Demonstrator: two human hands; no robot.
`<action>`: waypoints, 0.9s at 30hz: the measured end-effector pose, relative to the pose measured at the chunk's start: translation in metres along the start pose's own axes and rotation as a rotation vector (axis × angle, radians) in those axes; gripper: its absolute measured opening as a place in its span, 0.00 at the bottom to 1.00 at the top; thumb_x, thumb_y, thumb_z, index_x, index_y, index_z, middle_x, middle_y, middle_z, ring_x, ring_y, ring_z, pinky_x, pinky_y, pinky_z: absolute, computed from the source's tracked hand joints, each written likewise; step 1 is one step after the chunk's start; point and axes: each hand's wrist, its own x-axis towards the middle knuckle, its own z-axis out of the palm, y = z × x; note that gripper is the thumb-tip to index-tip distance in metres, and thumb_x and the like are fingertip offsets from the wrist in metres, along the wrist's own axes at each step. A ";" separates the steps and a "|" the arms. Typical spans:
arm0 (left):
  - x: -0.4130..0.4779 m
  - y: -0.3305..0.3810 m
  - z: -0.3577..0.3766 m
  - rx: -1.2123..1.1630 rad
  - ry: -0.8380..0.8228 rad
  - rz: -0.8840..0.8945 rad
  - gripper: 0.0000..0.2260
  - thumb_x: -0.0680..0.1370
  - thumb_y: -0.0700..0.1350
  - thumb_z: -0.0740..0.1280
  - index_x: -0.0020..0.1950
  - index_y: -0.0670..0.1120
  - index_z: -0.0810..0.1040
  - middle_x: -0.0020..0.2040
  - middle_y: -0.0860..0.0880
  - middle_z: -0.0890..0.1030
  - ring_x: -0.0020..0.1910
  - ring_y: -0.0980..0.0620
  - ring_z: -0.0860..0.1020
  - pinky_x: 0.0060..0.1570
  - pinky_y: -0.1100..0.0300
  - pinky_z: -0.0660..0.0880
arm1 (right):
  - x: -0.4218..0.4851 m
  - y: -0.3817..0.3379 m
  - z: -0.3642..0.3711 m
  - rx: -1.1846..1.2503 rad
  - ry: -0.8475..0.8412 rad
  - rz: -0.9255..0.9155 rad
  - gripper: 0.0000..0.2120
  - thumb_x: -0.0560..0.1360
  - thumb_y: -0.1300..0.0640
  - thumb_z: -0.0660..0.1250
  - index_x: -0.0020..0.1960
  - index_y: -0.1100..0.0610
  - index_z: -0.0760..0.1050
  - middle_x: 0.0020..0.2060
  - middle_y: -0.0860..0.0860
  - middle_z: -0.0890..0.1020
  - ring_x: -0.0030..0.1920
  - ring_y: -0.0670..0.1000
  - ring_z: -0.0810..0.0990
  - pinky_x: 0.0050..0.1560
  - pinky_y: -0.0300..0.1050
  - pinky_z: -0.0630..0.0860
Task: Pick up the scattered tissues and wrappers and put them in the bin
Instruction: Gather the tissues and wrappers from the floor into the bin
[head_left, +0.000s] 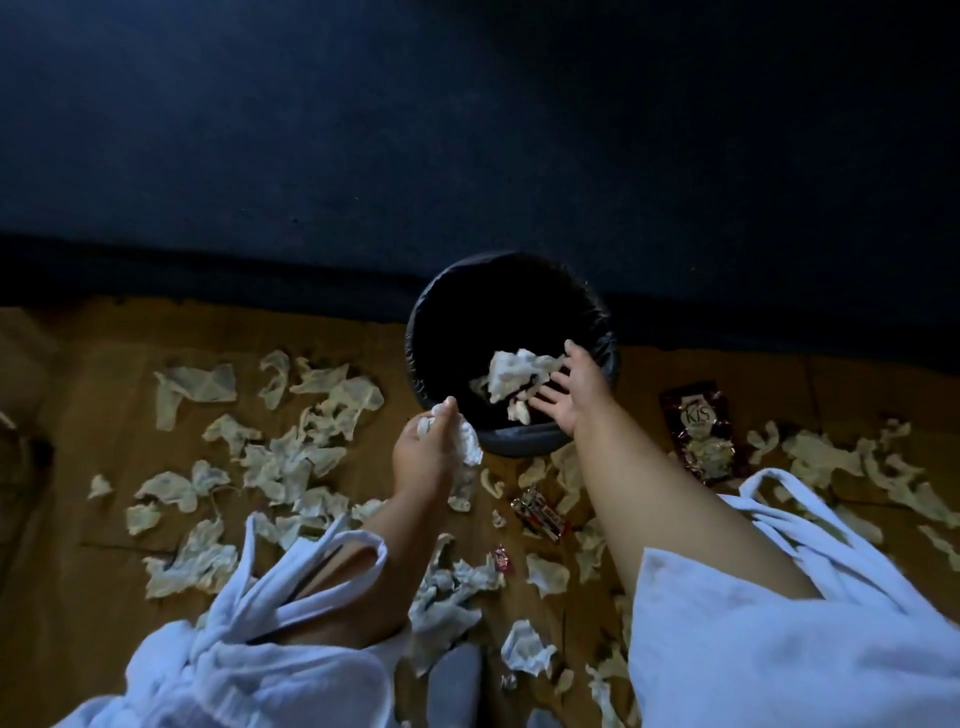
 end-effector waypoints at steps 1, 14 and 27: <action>0.002 0.000 0.001 0.006 0.000 -0.007 0.08 0.78 0.49 0.64 0.46 0.44 0.75 0.32 0.50 0.73 0.29 0.57 0.72 0.27 0.66 0.69 | 0.000 0.000 -0.002 -0.003 0.006 -0.001 0.27 0.79 0.47 0.56 0.75 0.56 0.56 0.73 0.59 0.61 0.71 0.62 0.62 0.65 0.58 0.66; 0.054 0.016 0.052 -0.002 -0.112 -0.171 0.18 0.78 0.49 0.64 0.61 0.37 0.71 0.56 0.34 0.77 0.43 0.47 0.78 0.36 0.58 0.74 | -0.009 0.024 -0.040 -0.153 0.105 -0.097 0.18 0.80 0.56 0.56 0.69 0.59 0.67 0.63 0.57 0.73 0.60 0.57 0.74 0.54 0.51 0.72; 0.008 0.008 0.050 0.392 -0.248 -0.009 0.23 0.78 0.49 0.63 0.70 0.40 0.66 0.64 0.37 0.73 0.64 0.35 0.71 0.61 0.44 0.71 | -0.061 0.032 -0.051 -0.226 0.046 -0.164 0.16 0.80 0.57 0.56 0.66 0.59 0.68 0.57 0.54 0.75 0.56 0.55 0.75 0.53 0.49 0.72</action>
